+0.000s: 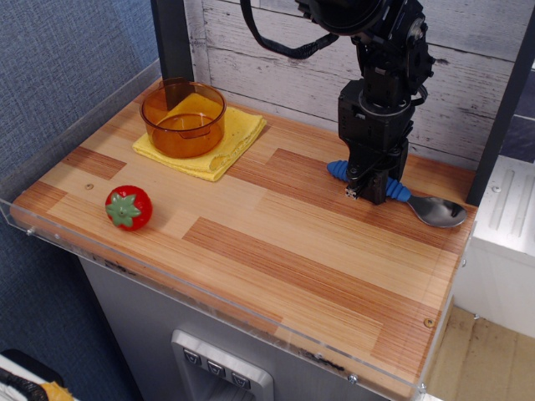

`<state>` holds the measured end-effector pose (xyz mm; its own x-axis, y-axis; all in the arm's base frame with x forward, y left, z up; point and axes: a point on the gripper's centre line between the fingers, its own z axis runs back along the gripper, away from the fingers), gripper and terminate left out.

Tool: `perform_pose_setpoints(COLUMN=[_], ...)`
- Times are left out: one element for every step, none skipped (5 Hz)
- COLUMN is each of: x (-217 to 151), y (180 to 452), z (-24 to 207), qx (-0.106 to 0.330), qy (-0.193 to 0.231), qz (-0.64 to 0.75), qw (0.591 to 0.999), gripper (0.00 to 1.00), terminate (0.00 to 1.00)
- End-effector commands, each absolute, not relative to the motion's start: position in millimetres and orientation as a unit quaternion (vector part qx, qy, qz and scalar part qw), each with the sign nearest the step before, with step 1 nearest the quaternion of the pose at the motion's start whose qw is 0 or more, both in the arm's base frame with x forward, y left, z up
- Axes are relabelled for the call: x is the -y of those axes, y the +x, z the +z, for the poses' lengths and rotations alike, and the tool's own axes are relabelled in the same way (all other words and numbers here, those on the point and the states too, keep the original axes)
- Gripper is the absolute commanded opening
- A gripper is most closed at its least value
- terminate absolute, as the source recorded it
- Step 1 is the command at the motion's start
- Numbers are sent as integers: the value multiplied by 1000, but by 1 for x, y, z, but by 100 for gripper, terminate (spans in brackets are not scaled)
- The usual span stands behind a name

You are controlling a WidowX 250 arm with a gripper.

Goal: PICK UP THE SPOON AND KEEP ANOTHER SIDE OF THE TABLE

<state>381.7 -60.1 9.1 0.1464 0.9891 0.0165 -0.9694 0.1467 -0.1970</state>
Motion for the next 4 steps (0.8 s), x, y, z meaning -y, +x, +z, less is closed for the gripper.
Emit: perform_pose_setpoints(x=[32, 23, 14, 5], y=[378, 373, 355, 341], z=[55, 62, 65, 58], qx=[81, 96, 86, 88], qy=[-63, -14, -11, -14], qz=[543, 477, 439, 346], qw=[834, 874, 894, 934], gripper=[0, 0, 0, 0], terminate=[0, 0, 0, 0])
